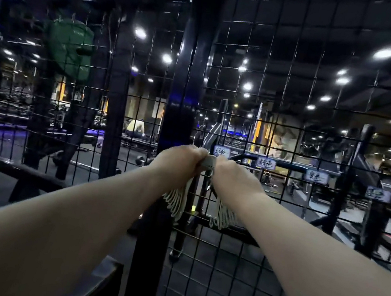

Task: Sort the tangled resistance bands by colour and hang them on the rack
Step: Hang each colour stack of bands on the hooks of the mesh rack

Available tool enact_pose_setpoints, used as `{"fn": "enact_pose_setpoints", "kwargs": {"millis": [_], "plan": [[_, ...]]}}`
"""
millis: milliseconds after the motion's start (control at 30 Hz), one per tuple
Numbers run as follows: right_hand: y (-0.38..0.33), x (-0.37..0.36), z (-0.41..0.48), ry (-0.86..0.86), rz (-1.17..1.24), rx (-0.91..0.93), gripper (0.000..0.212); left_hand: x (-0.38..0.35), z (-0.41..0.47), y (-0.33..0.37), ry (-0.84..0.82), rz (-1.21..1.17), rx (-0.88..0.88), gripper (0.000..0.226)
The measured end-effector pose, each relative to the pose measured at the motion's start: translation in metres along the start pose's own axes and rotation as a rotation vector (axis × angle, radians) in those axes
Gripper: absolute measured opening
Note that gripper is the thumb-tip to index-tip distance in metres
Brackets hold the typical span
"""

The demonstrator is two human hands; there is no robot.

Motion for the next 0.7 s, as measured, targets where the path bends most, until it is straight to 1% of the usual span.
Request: {"fn": "enact_pose_setpoints", "kwargs": {"millis": [67, 167, 233, 367, 467, 567, 700], "plan": [[0.003, -0.006, -0.001, -0.006, -0.006, -0.019, 0.014, -0.006, 0.004, 0.0, 0.0, 0.003, -0.008, 0.004], [0.006, -0.017, -0.002, -0.025, -0.047, -0.054, 0.025, -0.016, 0.006, 0.0, 0.018, -0.001, -0.02, 0.02], [0.008, -0.02, -0.002, -0.021, -0.069, -0.068, 0.03, -0.02, 0.008, 0.002, 0.018, -0.007, -0.03, 0.024], [0.011, -0.024, 0.0, -0.011, -0.062, -0.081, 0.029, -0.025, 0.013, -0.002, 0.033, -0.013, -0.012, 0.017], [0.011, -0.028, 0.0, -0.009, -0.059, -0.062, 0.027, -0.03, 0.015, -0.003, 0.049, -0.027, -0.023, 0.016], [0.011, -0.033, -0.001, 0.017, -0.026, -0.057, 0.029, -0.035, 0.014, -0.003, 0.057, 0.008, -0.044, 0.015], [0.011, -0.042, -0.002, 0.039, -0.028, -0.058, 0.029, -0.038, 0.011, -0.007, 0.115, 0.01, -0.08, 0.017]]}}
Point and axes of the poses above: each hand's wrist, its own z-axis towards the middle knuckle, its own x-axis out of the back of the hand, y = z × x, the point moved 10 cm from there along z, towards the middle knuckle, and after that the axes turned 7 degrees about x, right-handed, at the moved point
